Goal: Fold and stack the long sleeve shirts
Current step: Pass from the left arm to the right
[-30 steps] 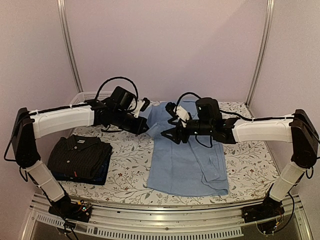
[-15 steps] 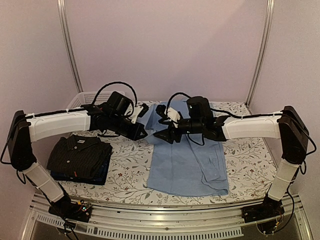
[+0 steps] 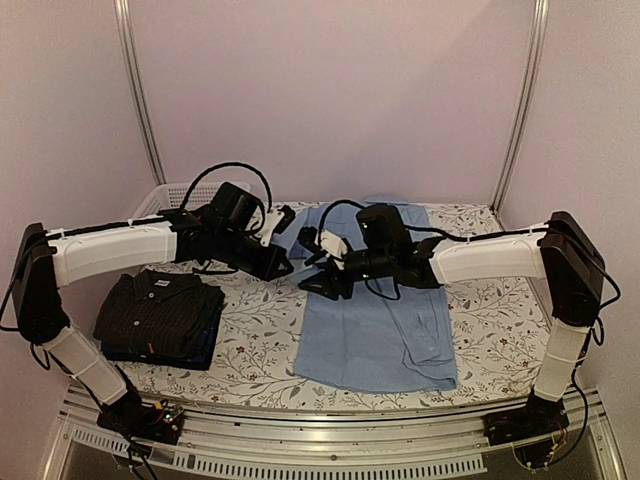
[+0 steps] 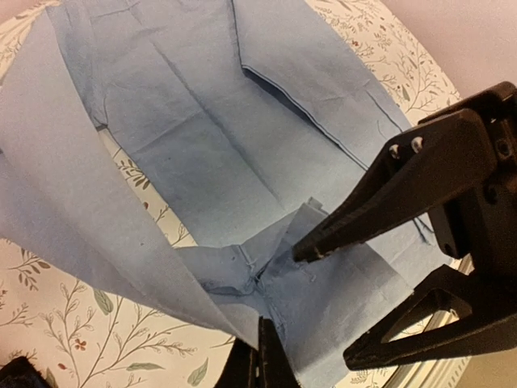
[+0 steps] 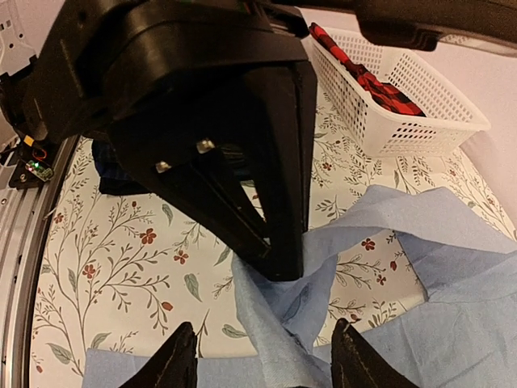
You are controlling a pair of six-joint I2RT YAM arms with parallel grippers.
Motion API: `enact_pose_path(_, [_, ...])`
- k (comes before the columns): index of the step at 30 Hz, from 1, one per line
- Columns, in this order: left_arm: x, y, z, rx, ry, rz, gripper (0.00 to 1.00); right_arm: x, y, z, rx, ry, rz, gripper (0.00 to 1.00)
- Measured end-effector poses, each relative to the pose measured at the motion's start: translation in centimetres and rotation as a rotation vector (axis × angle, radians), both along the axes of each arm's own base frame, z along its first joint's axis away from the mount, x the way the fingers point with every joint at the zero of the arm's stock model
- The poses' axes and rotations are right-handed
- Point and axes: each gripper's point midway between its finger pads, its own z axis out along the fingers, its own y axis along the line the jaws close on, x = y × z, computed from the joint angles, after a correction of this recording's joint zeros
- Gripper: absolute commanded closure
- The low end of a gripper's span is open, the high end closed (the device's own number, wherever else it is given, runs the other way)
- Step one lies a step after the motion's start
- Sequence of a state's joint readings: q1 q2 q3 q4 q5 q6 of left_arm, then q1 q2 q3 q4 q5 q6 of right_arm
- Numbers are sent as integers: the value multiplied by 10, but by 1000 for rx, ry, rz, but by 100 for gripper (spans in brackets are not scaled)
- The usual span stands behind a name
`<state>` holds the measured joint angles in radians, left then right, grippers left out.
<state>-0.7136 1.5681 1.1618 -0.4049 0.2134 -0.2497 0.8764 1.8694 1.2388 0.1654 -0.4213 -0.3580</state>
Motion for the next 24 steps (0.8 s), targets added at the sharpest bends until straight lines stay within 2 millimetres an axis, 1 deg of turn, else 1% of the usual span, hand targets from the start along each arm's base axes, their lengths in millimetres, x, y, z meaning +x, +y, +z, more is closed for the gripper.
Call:
enact_pose_path(2, [0,0,0,1,-1,1,100,0,0,0,1,5,-4,54])
enact_pose_path(5, [1,1,0,4,-4,6,100,1,0,0,3,17,-12,69])
enact_pose_path(8, [2,1,0,5,-9,12,100,1,0,0,7,34,-24,90])
enact_pose_path(9, [3,1,0,4,-8,14,99,2,-1,0,8,41,-31,98])
enact_pose_path(10, [3,1,1,3,-9,15,95,3,-1,-1,8,47,-41,100])
enact_pose_path(12, [4,1,1,-2,-10,18,89,7,-2,-1,6,61,-75,100])
enact_pose_path(13, [4,1,2,-4,-10,21,88,10,-4,-2,5,67,-100,100])
enact_pose_path(14, [4,0,2,-7,-8,23,86,14,-5,-2,3,70,-129,100])
enact_pose_path(17, [5,0,3,-17,-4,33,73,28,-12,-3,-4,75,-231,100])
enact_pose_path(18, [5,0,4,-24,3,39,71,33,-16,-2,-2,75,-274,100])
enact_pose_path(21, [6,1,5,-37,13,46,61,49,-28,10,10,53,-395,100])
enact_pose_path(24, [10,5,11,-62,25,70,57,60,-41,26,24,29,-499,100])
